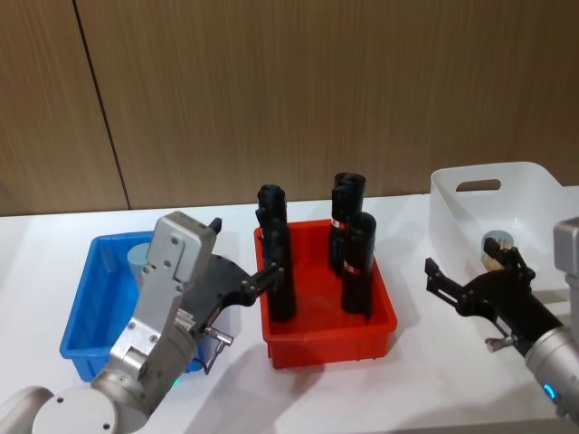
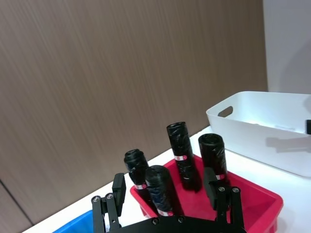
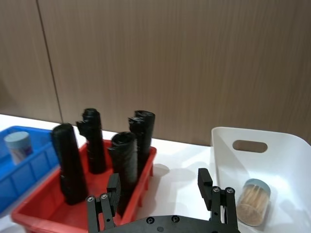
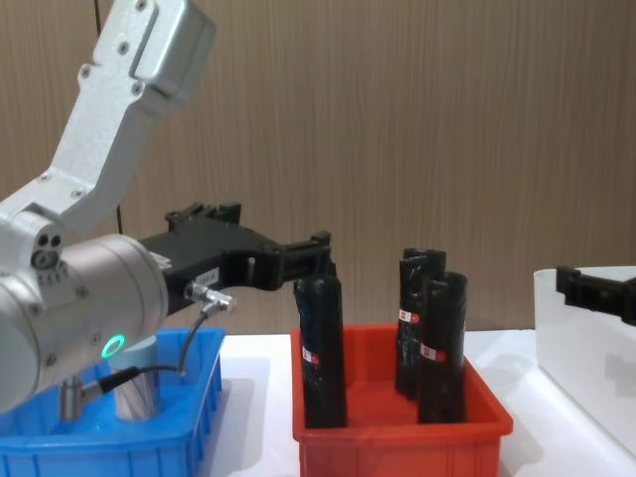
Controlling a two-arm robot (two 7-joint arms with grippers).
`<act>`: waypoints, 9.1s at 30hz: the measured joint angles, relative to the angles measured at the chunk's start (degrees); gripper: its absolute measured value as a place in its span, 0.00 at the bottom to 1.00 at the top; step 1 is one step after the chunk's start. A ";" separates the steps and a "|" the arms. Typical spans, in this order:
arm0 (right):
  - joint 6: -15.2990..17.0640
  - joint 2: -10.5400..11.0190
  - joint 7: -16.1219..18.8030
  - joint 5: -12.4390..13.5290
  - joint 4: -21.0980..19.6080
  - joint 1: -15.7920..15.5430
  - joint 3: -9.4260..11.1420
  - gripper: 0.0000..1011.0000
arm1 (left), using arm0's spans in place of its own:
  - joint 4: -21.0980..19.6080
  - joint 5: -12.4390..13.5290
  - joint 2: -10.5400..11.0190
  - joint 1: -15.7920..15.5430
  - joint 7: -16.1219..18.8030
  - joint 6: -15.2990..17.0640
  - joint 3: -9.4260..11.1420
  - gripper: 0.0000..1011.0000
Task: Pick the cotton swabs from the blue box and place them into the white box.
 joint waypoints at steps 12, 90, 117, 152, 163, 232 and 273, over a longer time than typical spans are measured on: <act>-1.31 0.24 -1.11 0.40 -5.62 -4.13 -0.86 0.99 | -0.55 0.74 0.43 0.86 1.71 -0.83 0.18 0.99; -8.26 -7.41 25.40 -0.15 37.04 24.78 -0.65 0.99 | -0.51 0.72 0.42 0.85 1.73 -0.81 0.15 0.99; -13.85 -10.32 32.68 1.36 55.01 35.27 -1.13 0.99 | -0.51 0.73 0.42 0.85 1.73 -0.81 0.15 0.99; -21.11 -13.07 43.69 2.04 71.51 44.37 -2.73 0.99 | -0.51 0.72 0.42 0.85 1.73 -0.81 0.15 0.99; -22.80 -14.07 45.92 2.05 75.24 46.57 -3.69 0.92 | -0.51 0.73 0.43 0.85 1.73 -0.81 0.15 0.99; -7.18 -5.80 27.39 3.46 30.78 31.56 5.11 0.29 | -0.51 0.73 0.42 0.85 1.72 -0.81 0.15 0.99; -0.74 1.09 13.91 -1.24 28.90 27.04 12.40 0.29 | -0.51 0.73 0.42 0.85 1.73 -0.81 0.15 0.99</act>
